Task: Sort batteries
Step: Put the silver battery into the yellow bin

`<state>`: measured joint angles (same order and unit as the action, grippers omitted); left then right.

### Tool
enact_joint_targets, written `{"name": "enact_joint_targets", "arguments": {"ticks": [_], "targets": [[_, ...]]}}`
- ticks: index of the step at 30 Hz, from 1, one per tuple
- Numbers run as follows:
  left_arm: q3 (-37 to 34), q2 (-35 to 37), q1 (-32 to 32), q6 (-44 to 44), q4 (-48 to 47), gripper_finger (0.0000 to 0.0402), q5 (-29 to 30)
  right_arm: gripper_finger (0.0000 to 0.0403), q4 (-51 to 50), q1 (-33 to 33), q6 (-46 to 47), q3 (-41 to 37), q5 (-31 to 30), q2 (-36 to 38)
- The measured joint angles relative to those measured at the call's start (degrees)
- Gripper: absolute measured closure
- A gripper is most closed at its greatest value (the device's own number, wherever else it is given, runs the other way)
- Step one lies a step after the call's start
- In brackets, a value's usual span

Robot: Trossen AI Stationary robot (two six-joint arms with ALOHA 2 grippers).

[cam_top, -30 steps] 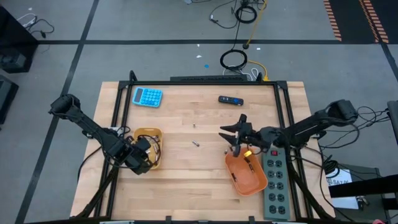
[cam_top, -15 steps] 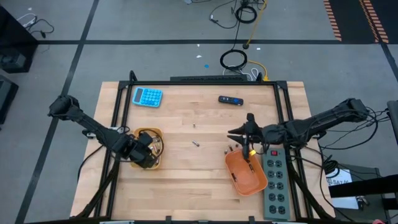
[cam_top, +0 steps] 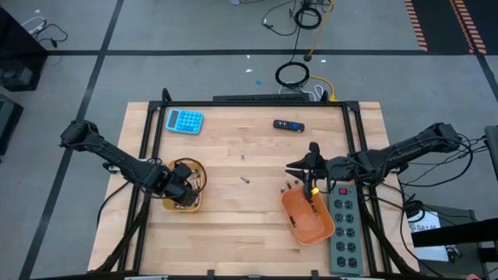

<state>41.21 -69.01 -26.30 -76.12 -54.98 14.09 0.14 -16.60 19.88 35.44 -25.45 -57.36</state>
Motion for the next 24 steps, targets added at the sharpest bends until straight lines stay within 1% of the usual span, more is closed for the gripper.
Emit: {"name": "enact_joint_targets", "arguments": {"ticks": [3,5,7,9,14,18,20,24], "targets": [[0.05,0.02,0.03,0.51,-0.12,0.0201,0.13,0.0328,0.0,0.0,0.26,0.0,0.02,0.0],[0.9,0.08,0.04,1.31,-0.79,0.0193,2.22,0.0328,0.0,0.0,0.26,0.0,0.02,0.0],[2.55,0.11,0.26,2.23,-0.32,0.019,5.26,0.0328,0.02,0.0,0.26,0.0,0.02,-0.1],[4.36,-0.2,1.68,3.69,-0.76,0.0189,6.94,0.0328,0.04,0.02,0.26,0.0,0.02,-0.42],[8.68,-4.22,6.66,10.32,-0.98,0.0188,7.41,0.0328,0.76,0.13,0.2,0.0,0.06,-1.49],[12.59,-9.99,10.02,18.82,4.46,0.0187,7.41,0.0328,1.36,0.13,-0.03,0.0,0.1,-1.94],[14.65,-13.15,11.23,23.83,8.77,0.0187,7.41,0.0328,1.35,0.13,-0.11,0.0,0.36,-1.95],[16.41,-18.18,13.0,31.67,16.96,0.0187,7.33,0.0328,1.01,0.13,-0.18,0.0,1.71,-1.95]]}}
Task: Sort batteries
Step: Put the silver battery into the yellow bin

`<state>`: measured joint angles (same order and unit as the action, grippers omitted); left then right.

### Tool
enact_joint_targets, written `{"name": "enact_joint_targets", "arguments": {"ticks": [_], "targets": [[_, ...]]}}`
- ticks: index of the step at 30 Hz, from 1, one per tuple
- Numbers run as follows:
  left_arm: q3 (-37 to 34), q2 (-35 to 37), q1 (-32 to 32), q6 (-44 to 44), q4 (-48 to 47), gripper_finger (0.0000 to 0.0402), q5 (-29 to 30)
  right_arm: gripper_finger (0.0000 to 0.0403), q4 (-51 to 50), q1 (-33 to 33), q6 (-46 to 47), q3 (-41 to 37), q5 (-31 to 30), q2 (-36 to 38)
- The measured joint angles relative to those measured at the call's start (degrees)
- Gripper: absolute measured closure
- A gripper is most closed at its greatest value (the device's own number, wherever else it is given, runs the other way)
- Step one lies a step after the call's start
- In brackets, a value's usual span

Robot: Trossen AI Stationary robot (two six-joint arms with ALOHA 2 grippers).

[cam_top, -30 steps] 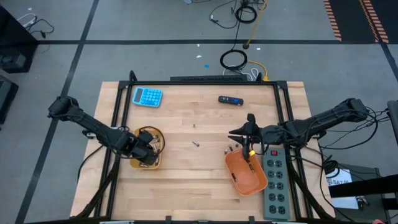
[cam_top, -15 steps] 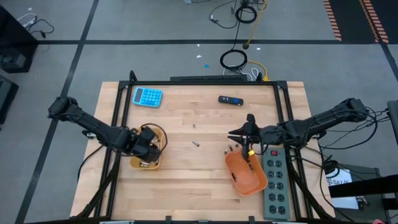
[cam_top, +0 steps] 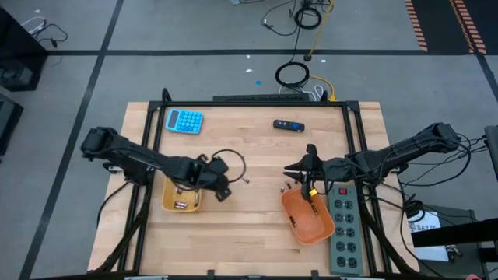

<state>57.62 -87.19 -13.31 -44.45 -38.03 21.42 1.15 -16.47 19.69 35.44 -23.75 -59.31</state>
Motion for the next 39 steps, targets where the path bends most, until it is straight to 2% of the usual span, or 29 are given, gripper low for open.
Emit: {"name": "enact_joint_targets", "arguments": {"ticks": [4,8,16,25,29,35,39], "targets": [[0.35,-3.1,2.59,3.03,6.13,0.0187,0.27,0.0328,-0.1,-0.02,-0.43,0.0,1.51,0.0],[0.33,-5.8,5.58,3.71,8.03,0.0187,2.91,0.0328,-0.11,-0.02,-0.65,0.0,1.46,0.0],[0.33,-11.17,10.51,10.54,18.19,0.0187,3.16,0.0328,-0.13,-0.02,-0.86,0.0,1.42,0.0],[0.33,-15.83,14.07,10.43,20.78,0.0185,3.49,0.0328,-0.39,-0.02,-1.32,0.0,1.41,0.0],[0.33,-17.99,14.13,10.76,23.48,0.0162,3.43,0.0328,-0.42,-0.02,-1.43,0.0,1.42,0.0],[0.27,-19.5,14.08,10.7,24.14,0.0099,3.9,0.0328,-0.55,-0.02,-1.45,0.0,1.41,0.0],[0.27,-19.49,14.1,11.98,26.78,0.0081,4.82,0.0328,-0.57,-0.02,-1.43,0.0,1.42,0.0]]}}
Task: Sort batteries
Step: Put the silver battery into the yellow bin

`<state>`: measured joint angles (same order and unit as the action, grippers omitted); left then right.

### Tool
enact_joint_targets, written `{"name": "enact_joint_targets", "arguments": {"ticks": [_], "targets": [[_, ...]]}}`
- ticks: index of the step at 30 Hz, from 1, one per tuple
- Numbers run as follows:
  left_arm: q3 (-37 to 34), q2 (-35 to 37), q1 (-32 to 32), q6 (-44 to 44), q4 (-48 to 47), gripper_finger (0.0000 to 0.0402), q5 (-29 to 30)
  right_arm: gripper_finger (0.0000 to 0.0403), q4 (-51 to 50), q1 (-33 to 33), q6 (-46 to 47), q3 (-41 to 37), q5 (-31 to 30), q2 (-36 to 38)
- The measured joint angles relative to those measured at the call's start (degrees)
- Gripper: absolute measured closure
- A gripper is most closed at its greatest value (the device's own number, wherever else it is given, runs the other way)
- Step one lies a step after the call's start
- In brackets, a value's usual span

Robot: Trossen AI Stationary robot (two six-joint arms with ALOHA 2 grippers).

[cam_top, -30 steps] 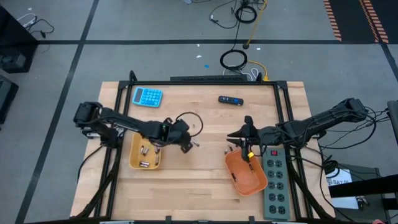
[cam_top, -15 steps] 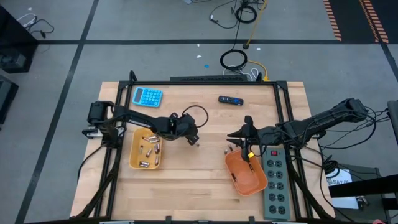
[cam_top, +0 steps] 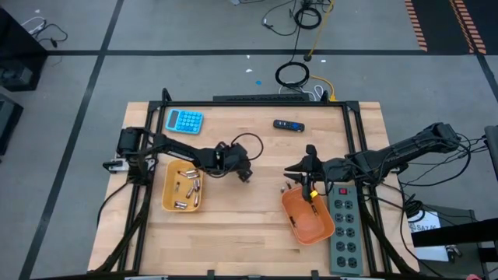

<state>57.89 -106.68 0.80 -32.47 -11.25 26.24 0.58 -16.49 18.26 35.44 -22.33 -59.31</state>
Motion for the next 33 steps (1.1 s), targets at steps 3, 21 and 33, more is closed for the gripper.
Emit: {"name": "enact_joint_targets", "arguments": {"ticks": [3,21,33], "targets": [[0.0,0.0,-0.02,1.41,2.7,0.0082,0.19,0.0328,-0.02,0.0,0.02,0.0,0.0,0.0],[-0.02,-7.95,-0.6,1.3,13.78,0.0169,8.56,0.0328,-0.28,0.01,0.04,0.0,0.01,0.0],[-0.04,-8.24,-2.52,-0.11,8.68,0.0368,13.7,0.0328,-0.44,0.02,0.09,0.0,0.02,0.0]]}}
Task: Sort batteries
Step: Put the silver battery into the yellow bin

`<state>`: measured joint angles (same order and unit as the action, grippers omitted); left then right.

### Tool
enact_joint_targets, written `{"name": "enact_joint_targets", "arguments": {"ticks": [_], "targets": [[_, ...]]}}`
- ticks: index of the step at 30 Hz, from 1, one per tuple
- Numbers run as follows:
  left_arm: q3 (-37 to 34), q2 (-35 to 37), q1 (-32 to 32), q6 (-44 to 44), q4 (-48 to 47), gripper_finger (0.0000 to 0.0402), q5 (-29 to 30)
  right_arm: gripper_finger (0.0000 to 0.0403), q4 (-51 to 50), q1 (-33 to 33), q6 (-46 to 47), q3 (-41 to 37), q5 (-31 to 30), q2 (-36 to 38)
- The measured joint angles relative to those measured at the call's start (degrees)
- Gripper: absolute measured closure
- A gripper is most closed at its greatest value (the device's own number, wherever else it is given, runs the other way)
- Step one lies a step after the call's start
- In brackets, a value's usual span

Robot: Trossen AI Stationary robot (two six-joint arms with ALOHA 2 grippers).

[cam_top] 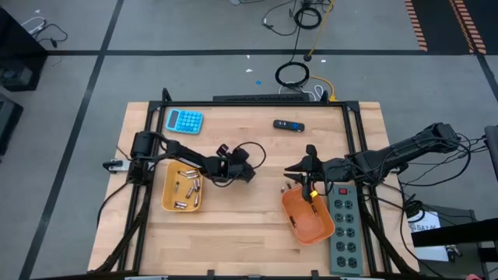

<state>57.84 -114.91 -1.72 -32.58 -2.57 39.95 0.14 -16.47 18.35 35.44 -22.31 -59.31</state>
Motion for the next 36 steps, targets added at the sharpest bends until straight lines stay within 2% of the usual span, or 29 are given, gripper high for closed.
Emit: {"name": "enact_joint_targets", "arguments": {"ticks": [4,7,10,13,18,23,28,36], "targets": [[-0.25,2.0,-3.28,0.2,-3.69,0.0368,1.89,0.0328,-0.09,-0.01,-0.62,0.0,0.0,0.0],[-0.24,6.6,-7.35,-0.11,-8.35,0.0368,2.05,0.0328,-0.53,0.0,-1.07,0.02,0.18,0.02],[-0.17,12.23,-13.81,-4.26,-15.56,0.0368,2.44,0.0328,-2.3,0.02,-1.41,0.02,0.2,0.79],[-0.15,18.37,-20.87,-11.53,-22.67,0.0368,1.51,0.0328,-3.41,0.43,-2.41,0.02,0.21,2.39],[-0.07,26.66,-31.09,-29.54,-36.12,0.0368,-0.2,0.0328,-3.37,1.84,-3.17,0.02,0.18,5.79],[-0.07,29.08,-38.21,-47.55,-51.18,0.0368,-0.99,0.0328,-3.43,2.98,-2.67,0.02,0.9,6.3],[-0.11,28.72,-41.28,-57.97,-60.84,0.0368,-3.8,0.0328,-3.05,4.49,-2.37,0.02,3.37,4.74],[-0.11,28.76,-41.44,-59.16,-61.57,0.0361,-7.82,0.0328,-2.13,5.4,-2.52,0.02,4.73,4.35]]}}
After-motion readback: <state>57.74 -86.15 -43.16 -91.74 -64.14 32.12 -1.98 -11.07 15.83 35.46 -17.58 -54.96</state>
